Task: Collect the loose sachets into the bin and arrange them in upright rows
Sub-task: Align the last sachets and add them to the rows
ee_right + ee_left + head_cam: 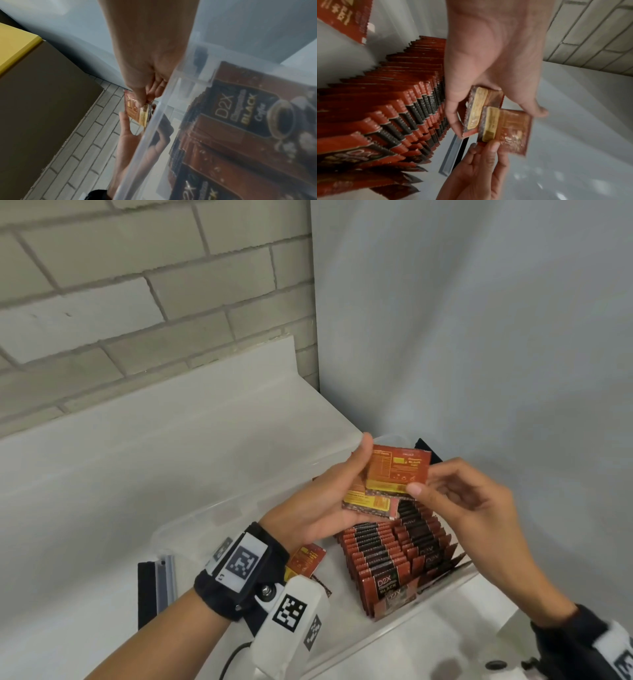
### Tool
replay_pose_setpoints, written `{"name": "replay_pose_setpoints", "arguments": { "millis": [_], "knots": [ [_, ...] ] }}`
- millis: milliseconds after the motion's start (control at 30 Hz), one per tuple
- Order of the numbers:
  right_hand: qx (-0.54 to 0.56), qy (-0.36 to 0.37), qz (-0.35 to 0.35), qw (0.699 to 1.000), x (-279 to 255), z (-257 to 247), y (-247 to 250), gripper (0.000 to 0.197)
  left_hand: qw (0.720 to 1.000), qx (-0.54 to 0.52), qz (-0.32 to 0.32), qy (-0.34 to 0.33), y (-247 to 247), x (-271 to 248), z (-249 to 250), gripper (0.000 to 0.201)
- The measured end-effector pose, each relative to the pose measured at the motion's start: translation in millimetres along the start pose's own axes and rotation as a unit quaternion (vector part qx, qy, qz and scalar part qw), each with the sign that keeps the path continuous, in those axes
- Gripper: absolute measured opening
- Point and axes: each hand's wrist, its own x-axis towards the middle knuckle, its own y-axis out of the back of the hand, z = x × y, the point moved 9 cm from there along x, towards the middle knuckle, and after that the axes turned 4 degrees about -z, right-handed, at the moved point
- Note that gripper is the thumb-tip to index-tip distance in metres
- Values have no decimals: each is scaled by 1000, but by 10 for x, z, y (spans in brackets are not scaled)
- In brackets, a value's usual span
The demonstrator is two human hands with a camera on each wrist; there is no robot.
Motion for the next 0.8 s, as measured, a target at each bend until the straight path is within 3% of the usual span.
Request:
{"name": "replay_pose_setpoints", "arguments": {
  "millis": [100, 167, 300, 367, 500, 633, 733, 800],
  "knots": [
    [14, 30, 10, 999, -29, -23, 33, 9, 999, -41, -10, 31, 6, 11, -68, 92],
    [-2, 51, 2, 999, -39, -27, 42, 9, 998, -47, -12, 40, -6, 2, -74, 83],
    [-29, 61, -22, 997, -43, -22, 8, 15, 999, -47, 1, 23, -35, -21, -12, 46],
    [-32, 52, -30, 998, -42, -4, -5, 25, 999, -43, 12, 9, 0, -16, 16, 48],
    [-50, 60, -39, 996, -40, 6, -26, 16, 998, -49, 25, -11, 55, 2, 50, 46],
    [-5, 18, -24, 1000, -30, 42, -12, 34, 995, -58, 51, -60, 105, 5, 141, 44],
    [23, -17, -14, 1000, -29, 21, -1, 21, 989, -79, 68, -101, 146, -7, 213, 48],
    [28, -46, -52, 997, -33, 50, -76, 44, 986, -92, 63, -122, 138, -13, 246, 52]
  ]
}}
